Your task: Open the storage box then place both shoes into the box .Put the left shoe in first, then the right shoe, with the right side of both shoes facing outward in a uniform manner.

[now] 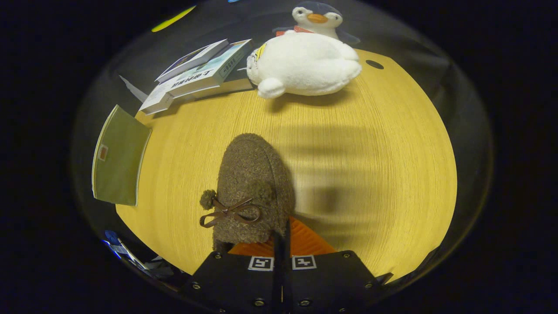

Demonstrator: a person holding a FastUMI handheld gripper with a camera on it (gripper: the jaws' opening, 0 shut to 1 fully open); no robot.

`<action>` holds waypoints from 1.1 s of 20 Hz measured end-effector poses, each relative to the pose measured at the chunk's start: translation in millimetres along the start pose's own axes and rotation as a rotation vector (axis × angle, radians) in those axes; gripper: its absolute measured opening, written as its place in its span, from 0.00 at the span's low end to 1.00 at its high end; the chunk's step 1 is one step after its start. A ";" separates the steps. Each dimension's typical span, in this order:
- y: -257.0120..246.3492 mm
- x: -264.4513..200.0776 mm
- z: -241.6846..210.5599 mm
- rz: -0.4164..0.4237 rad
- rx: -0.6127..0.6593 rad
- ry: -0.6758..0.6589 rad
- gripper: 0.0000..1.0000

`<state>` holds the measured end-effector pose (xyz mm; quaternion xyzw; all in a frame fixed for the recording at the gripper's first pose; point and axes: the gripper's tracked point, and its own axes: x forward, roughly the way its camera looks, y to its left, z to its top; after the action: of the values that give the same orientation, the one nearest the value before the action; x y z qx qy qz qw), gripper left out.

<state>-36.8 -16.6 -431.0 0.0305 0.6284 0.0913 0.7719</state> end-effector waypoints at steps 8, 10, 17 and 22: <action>55.2 -51.0 26.1 0.076 -0.054 -0.042 0.01; 71.2 -63.4 34.6 0.087 -0.056 -0.054 0.01; 126.9 -99.5 51.5 0.126 -0.113 -0.065 0.01; 188.4 -108.0 67.4 0.127 -0.212 -0.067 0.01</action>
<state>-11.3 153.5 -282.3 -0.0084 0.5859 0.2051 0.7840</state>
